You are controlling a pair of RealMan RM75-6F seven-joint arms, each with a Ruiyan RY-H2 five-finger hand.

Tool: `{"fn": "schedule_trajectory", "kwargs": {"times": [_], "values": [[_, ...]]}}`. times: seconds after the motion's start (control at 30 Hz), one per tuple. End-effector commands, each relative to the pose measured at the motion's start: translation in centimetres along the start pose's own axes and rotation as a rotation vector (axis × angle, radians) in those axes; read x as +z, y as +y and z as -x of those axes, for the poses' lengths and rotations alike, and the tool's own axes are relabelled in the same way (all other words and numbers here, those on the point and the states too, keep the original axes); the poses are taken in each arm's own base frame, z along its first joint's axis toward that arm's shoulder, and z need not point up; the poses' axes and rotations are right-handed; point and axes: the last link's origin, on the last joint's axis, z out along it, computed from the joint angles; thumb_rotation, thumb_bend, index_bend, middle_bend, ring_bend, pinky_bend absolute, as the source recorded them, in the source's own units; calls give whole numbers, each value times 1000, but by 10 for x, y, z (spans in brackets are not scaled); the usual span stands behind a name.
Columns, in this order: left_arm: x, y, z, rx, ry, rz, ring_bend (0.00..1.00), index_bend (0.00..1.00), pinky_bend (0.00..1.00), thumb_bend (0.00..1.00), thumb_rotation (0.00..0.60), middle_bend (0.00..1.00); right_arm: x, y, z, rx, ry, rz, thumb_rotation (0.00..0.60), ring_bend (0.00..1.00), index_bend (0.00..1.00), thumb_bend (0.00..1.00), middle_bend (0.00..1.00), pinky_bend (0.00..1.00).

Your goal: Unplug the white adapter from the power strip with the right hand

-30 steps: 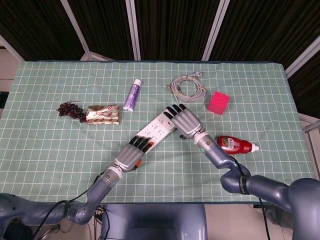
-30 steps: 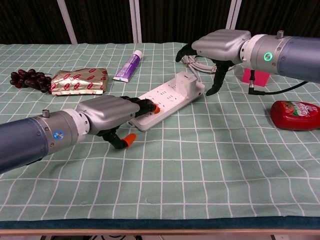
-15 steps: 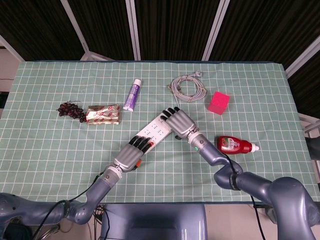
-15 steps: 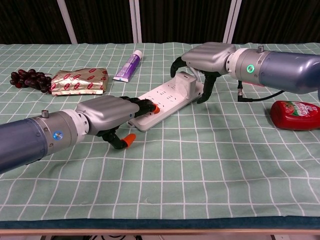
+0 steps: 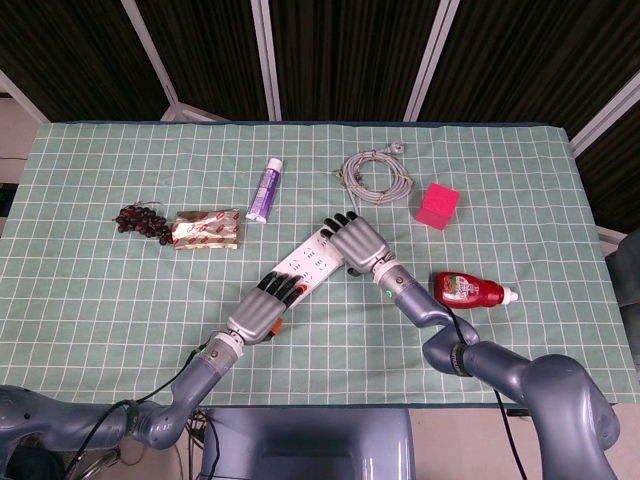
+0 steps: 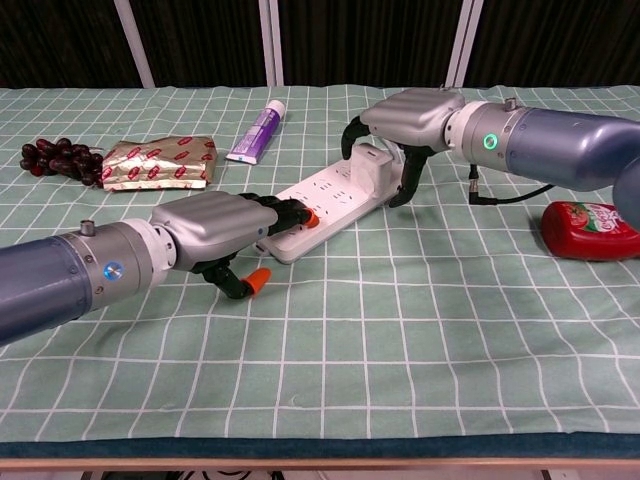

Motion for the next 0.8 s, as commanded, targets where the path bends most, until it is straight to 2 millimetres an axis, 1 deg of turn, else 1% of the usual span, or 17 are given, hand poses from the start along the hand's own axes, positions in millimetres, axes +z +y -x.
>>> {"fn": "schedule_trajectory", "kwargs": {"times": [0.03,0.27,0.4,0.6,0.8], "values": [[0,0,0,-1,1,-1,0,84,98,533,600,0,0,0,3,5,-6,2,600,193,288,195,213,249],[1,1,0,-6,0,1,0,84,98,533,600,0,2,0,6,15,-3,2,600,200,317,191,217,252],[2,1,1,-7,1,0,0,84,98,533,600,0,3,0,8,19,-2,4,600,201,337,231,219,252],[1,0,1,-7,2,-1,0,84,98,533,600,0,4,-1,9,22,0,2,600,202,399,375,223,253],[1,1,2,-7,-1,1,0,84,98,533,600,0,3,0,9,24,4,0,600,202,489,543,227,253]]}}
